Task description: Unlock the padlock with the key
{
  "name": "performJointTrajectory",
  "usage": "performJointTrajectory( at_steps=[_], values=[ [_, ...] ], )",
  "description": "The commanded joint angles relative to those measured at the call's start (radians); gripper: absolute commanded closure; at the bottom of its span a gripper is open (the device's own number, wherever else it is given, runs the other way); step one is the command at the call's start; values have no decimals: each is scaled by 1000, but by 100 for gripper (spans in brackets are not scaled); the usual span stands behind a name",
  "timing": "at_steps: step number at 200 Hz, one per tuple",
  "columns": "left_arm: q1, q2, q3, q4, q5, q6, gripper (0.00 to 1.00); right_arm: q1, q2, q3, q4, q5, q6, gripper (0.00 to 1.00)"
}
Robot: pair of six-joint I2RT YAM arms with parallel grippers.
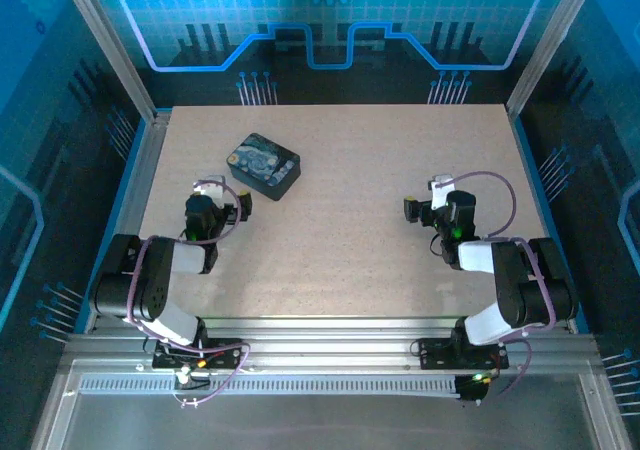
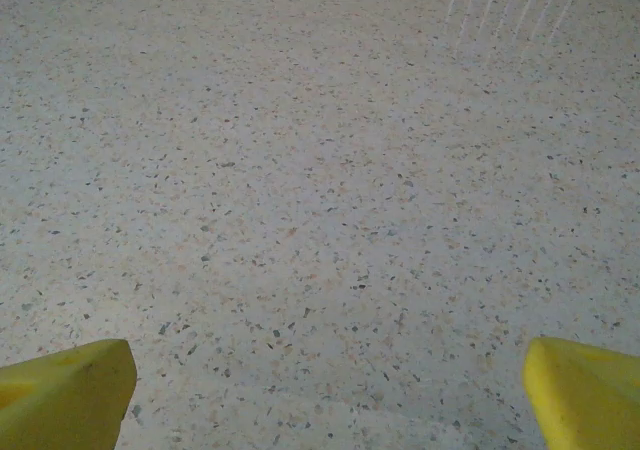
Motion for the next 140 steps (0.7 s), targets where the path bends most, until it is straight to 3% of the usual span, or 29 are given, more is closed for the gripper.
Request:
performJointTrajectory(
  at_steps=[1,140],
  values=[
    [11,0,14,11,28,6,1,-7,-4,18,28,-6,-12,0],
    [11,0,15,7,33,4,1,-6,-5,18,28,-6,-10,0]
  ],
)
